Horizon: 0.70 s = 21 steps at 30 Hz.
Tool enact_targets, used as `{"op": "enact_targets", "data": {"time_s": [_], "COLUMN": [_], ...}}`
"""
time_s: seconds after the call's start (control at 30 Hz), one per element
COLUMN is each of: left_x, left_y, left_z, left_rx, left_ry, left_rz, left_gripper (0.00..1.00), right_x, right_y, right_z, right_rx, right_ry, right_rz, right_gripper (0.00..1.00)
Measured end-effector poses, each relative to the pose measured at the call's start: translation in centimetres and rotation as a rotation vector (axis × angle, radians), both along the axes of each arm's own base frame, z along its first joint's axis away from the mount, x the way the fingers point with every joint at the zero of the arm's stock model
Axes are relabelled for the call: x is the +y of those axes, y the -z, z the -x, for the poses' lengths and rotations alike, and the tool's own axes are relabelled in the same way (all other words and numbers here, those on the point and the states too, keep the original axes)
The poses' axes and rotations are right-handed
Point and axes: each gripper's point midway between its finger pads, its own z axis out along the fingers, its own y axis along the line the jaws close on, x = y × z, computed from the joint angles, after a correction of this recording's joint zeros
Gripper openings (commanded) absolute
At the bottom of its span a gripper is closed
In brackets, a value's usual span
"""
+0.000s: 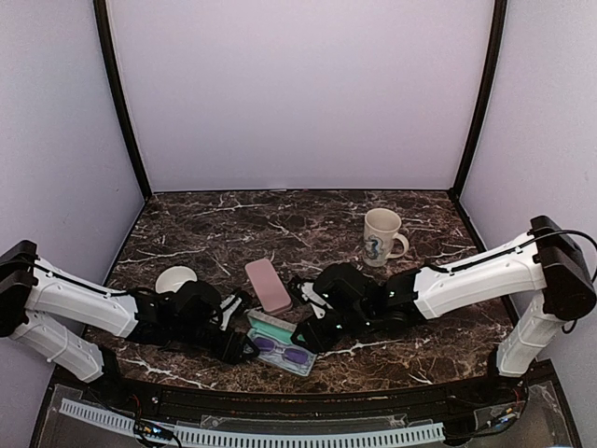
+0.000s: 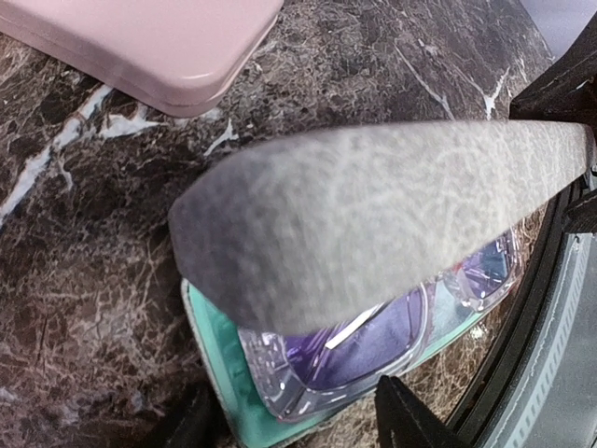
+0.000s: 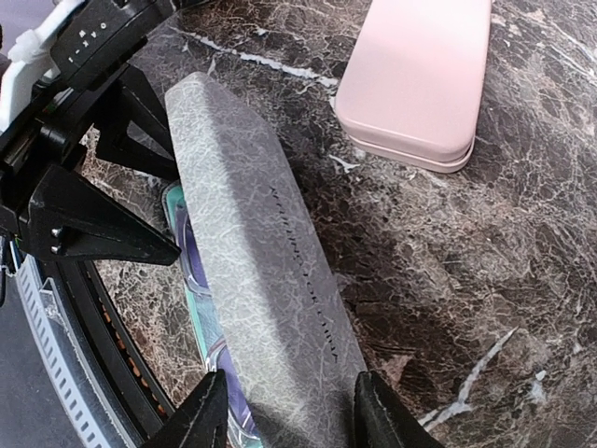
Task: Organize the sunglasses
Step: Close the case with sunglasses at the center of the board.
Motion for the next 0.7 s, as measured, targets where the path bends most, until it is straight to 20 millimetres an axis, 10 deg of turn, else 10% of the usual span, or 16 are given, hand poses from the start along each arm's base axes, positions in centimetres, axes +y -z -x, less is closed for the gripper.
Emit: {"op": "enact_targets", "data": {"time_s": [0.7], "left_x": [0.00], "left_y": [-0.41], "left_z": [0.55], "left_rx": [-0.023], "left_ry": [0.010], "left_rz": [0.021], "left_gripper": [0.78], "right_x": [0.33], "right_y": [-0.15], "right_z": [0.19], "right_rx": [0.009], "right_ry": [-0.011], "right_rz": [-0.015], "right_gripper": [0.43]}}
